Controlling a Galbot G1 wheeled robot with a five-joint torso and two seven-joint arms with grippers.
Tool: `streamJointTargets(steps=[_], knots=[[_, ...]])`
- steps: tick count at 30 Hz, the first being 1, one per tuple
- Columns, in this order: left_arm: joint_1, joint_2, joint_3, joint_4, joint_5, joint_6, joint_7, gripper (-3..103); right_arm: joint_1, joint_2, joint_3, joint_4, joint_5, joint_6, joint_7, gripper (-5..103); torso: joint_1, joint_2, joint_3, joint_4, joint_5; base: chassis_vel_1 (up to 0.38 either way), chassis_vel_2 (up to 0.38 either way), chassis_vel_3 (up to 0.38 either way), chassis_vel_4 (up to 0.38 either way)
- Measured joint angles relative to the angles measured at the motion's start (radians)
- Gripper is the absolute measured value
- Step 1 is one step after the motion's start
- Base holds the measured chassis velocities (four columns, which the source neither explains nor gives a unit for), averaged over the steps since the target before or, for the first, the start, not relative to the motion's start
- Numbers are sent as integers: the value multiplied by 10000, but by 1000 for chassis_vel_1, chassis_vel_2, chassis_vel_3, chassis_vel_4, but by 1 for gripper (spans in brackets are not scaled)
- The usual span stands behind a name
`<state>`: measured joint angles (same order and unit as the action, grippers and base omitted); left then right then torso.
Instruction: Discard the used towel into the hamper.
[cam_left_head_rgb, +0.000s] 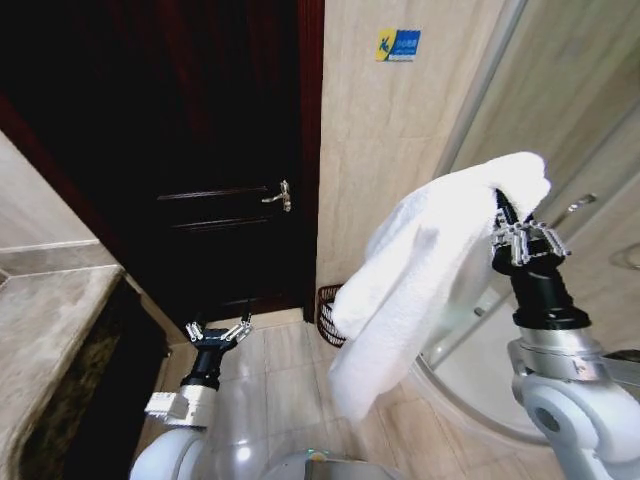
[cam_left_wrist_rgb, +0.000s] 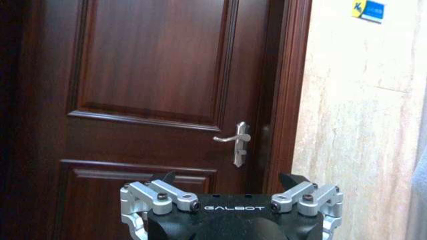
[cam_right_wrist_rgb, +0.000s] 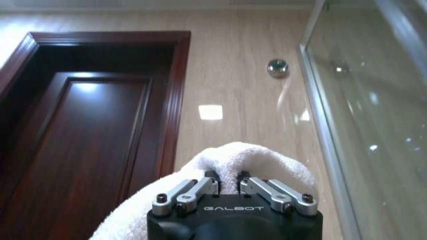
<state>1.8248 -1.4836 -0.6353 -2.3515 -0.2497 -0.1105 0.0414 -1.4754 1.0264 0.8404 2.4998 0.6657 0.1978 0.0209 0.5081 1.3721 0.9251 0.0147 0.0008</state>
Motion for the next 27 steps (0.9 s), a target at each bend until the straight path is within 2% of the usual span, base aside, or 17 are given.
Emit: streamJointTargets(steps=[3,5,8,9,21,27], knots=[[0,0,0,0,-1,0,0,100,4,5,-84,0,-27,0,0,13,3,-2,1,-3,-19,-220,167,195,-182],[0,0,0,0,0,0,0,100,7,10,-146,0,-78,0,9,13,3,-1,1,0,2,-184,202,177,-173],[0,1,0,0,0,0,0,100,18,16,-242,0,-162,7,68,13,5,-2,1,-2,-20,-176,169,163,-155],[-1,0,0,0,0,0,0,100,19,23,-280,-1,-209,9,76,13,7,-3,3,1,-5,-68,139,75,-113],[3,0,-1,0,-1,0,0,100,309,93,-977,1,-347,230,169,13,-11,3,-4,1,-8,-14,25,14,-19],[1,0,0,0,0,0,0,100,561,196,-1485,-154,-635,633,311,13,-3,2,-2,-1,-8,0,0,0,0]])
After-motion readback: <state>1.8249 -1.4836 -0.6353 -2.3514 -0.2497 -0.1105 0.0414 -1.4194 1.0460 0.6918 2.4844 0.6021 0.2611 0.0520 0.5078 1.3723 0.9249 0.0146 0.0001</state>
